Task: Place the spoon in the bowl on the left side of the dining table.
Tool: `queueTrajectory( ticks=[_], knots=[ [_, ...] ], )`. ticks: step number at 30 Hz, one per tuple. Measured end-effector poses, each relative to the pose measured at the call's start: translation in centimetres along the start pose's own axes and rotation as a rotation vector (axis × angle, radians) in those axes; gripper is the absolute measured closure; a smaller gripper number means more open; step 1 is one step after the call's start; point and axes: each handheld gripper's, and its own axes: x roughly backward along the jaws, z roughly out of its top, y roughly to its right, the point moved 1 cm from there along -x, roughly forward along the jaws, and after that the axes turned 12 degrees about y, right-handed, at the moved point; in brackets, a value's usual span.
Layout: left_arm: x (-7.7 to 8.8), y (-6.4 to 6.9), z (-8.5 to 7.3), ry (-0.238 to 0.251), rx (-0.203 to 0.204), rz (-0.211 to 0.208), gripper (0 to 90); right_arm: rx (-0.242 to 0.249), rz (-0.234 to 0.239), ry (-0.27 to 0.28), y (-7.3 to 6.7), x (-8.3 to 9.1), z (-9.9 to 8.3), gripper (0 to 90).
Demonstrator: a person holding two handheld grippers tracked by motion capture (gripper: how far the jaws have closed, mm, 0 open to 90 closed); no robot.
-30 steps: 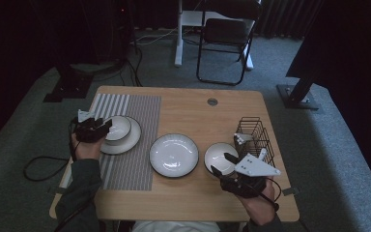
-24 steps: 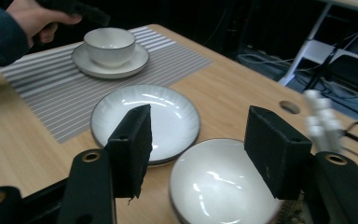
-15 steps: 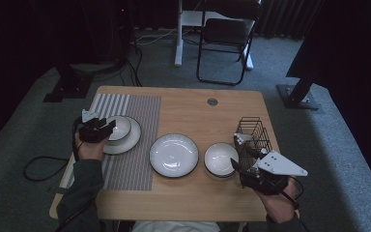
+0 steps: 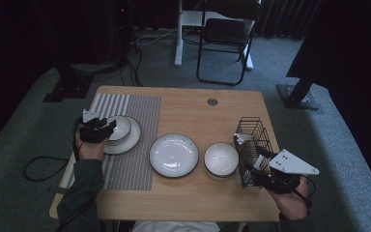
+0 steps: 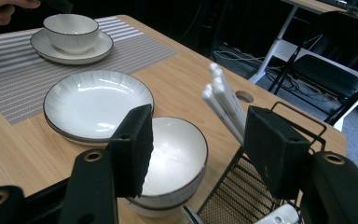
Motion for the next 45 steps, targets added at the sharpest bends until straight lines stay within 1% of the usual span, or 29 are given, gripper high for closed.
queueTrajectory(
  ticks=[4, 11, 18, 21, 23, 29, 32, 35, 42, 45],
  knots=[
    [0.0, 0.0, 0.1, 0.000, 0.002, -0.003, 56.9, -0.007, 0.006, -0.012, 0.5, 0.3, -0.6, 41.7],
    [0.1, 0.0, -0.1, 0.008, 0.002, -0.003, 56.9, -0.014, 0.017, -0.014, 1.1, 1.0, -1.7, 40.9],
    [0.2, 0.1, 0.0, 0.008, 0.003, -0.003, 56.9, -0.021, 0.021, -0.013, 1.3, 1.5, -2.5, 41.0],
    [0.2, 0.1, 0.0, 0.010, 0.003, -0.003, 56.9, -0.028, 0.028, -0.016, 1.3, 1.5, -2.9, 41.8],
    [0.2, 0.1, 0.0, 0.010, 0.003, -0.004, 56.9, -0.024, 0.032, -0.023, 1.3, 1.4, -3.2, 43.0],
    [0.3, 0.0, -0.1, 0.014, 0.004, 0.001, 56.9, -0.034, 0.039, -0.041, 1.4, 0.9, -4.2, 48.0],
    [0.4, -0.2, -0.1, 0.017, 0.009, 0.006, 56.9, -0.032, 0.043, -0.062, 1.4, 0.6, -4.7, 51.1],
    [0.4, -0.2, -0.1, 0.016, 0.009, 0.006, 56.9, -0.021, 0.044, -0.078, 1.4, 0.2, -5.0, 55.6],
    [0.3, -0.2, -0.2, 0.015, 0.008, 0.003, 57.0, -0.036, 0.037, -0.070, 1.8, 0.1, -5.2, 68.7],
    [0.3, -0.2, -0.2, 0.014, 0.008, 0.003, 57.0, -0.042, 0.030, -0.069, 2.1, 0.1, -5.3, 72.1]
  ],
)
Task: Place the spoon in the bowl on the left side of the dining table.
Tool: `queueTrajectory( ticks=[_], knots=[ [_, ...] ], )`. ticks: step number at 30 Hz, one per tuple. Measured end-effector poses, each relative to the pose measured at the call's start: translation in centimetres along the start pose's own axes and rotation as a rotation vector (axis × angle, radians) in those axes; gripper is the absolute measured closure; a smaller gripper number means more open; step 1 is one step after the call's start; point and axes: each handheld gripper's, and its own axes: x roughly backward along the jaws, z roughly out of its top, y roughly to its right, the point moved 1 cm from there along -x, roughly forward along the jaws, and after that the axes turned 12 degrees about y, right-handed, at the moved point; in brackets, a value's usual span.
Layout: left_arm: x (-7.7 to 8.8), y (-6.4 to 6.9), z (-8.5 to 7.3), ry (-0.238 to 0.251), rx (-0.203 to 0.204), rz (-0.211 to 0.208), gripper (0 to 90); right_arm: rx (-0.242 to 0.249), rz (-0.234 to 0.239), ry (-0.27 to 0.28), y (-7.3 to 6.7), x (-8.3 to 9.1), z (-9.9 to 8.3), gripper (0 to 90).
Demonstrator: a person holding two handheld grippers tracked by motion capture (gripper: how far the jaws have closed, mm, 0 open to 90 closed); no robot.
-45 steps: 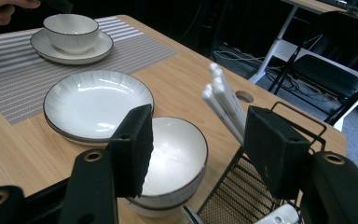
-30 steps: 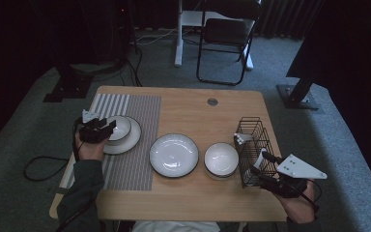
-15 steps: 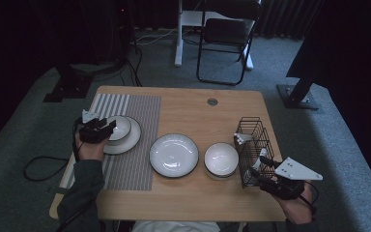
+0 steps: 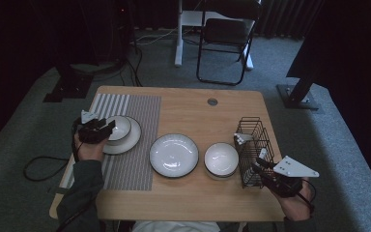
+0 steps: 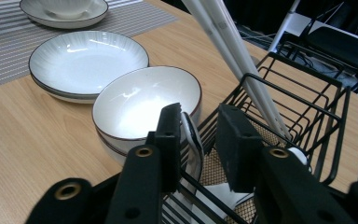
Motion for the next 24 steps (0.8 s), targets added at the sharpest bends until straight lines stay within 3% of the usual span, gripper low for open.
queueTrajectory(
  ticks=[9, 24],
  knots=[
    [-0.05, 0.05, 0.01, -0.002, -0.001, -0.001, 56.9, 0.007, -0.020, -0.013, 0.15, -0.39, -0.28, 81.3],
    [-0.08, -0.02, 0.07, -0.004, 0.001, -0.005, 56.9, 0.014, -0.034, -0.033, 0.62, -0.95, -0.29, 83.2]
  ],
)
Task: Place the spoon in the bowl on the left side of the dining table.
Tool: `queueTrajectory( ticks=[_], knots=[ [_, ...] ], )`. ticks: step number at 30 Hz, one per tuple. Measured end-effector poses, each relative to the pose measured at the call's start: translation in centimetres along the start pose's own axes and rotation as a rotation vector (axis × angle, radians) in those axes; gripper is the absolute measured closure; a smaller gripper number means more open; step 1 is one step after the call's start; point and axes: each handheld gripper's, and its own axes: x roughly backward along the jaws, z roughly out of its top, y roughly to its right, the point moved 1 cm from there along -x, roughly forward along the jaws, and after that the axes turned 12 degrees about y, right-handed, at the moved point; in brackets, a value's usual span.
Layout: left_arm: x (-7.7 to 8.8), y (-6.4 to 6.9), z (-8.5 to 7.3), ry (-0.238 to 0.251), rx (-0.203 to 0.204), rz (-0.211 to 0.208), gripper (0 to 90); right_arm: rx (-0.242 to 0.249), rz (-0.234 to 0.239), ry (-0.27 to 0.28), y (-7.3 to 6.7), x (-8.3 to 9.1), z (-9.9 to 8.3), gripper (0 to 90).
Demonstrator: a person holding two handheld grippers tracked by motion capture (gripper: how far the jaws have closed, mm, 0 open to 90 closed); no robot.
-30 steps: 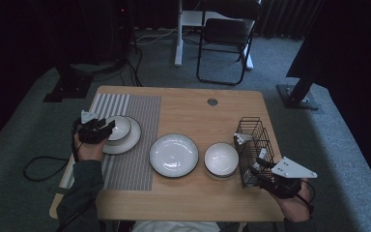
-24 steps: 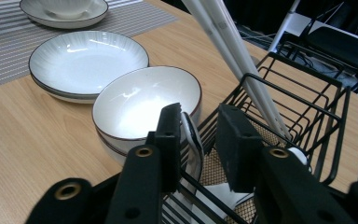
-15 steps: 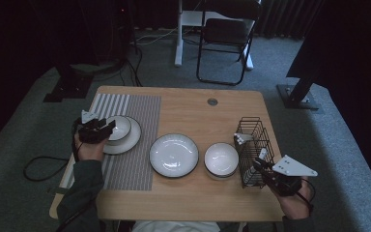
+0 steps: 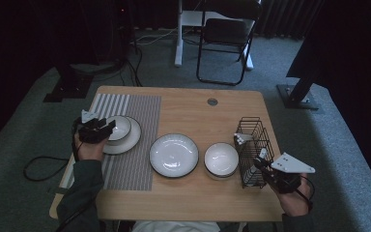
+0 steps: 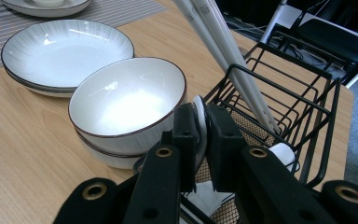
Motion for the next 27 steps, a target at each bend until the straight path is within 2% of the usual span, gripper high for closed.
queueTrajectory(
  ticks=[27],
  knots=[
    [0.3, -0.1, -0.1, -0.002, 0.000, -0.008, 55.2, 0.042, -0.025, 0.006, 0.6, 0.3, 1.3, 84.8]
  ],
)
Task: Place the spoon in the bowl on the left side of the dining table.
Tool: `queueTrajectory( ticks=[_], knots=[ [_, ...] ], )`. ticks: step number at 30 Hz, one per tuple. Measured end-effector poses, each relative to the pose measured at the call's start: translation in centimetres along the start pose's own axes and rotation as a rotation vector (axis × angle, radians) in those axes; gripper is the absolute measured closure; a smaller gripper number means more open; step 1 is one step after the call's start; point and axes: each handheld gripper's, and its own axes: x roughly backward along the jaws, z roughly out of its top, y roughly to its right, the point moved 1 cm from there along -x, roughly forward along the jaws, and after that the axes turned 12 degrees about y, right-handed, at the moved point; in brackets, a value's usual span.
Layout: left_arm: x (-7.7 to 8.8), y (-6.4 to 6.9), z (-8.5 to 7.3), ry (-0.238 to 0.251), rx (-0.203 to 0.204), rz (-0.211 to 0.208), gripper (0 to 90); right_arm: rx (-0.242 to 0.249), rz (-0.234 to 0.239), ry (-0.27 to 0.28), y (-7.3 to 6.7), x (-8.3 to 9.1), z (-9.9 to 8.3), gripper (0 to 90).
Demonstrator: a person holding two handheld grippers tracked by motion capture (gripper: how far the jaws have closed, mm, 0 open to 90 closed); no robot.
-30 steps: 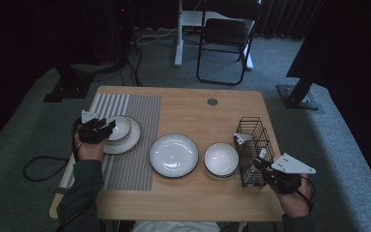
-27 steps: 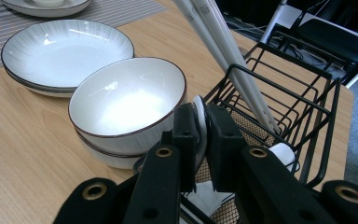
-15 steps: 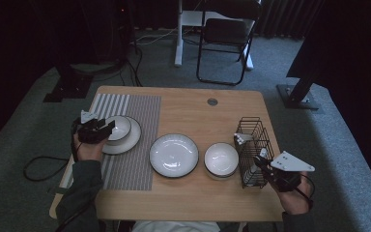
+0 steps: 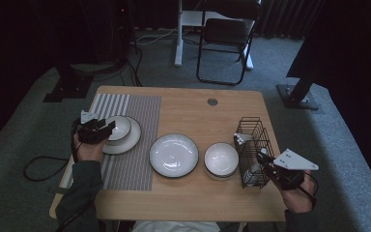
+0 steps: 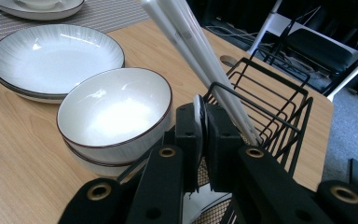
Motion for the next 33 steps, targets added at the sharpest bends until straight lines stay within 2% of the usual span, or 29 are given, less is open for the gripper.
queueTrajectory(
  ticks=[33],
  knots=[
    [0.1, 0.0, 0.0, -0.002, 0.005, -0.003, 54.9, 0.072, 0.006, 0.025, 0.7, 0.3, 3.1, 84.8]
  ],
)
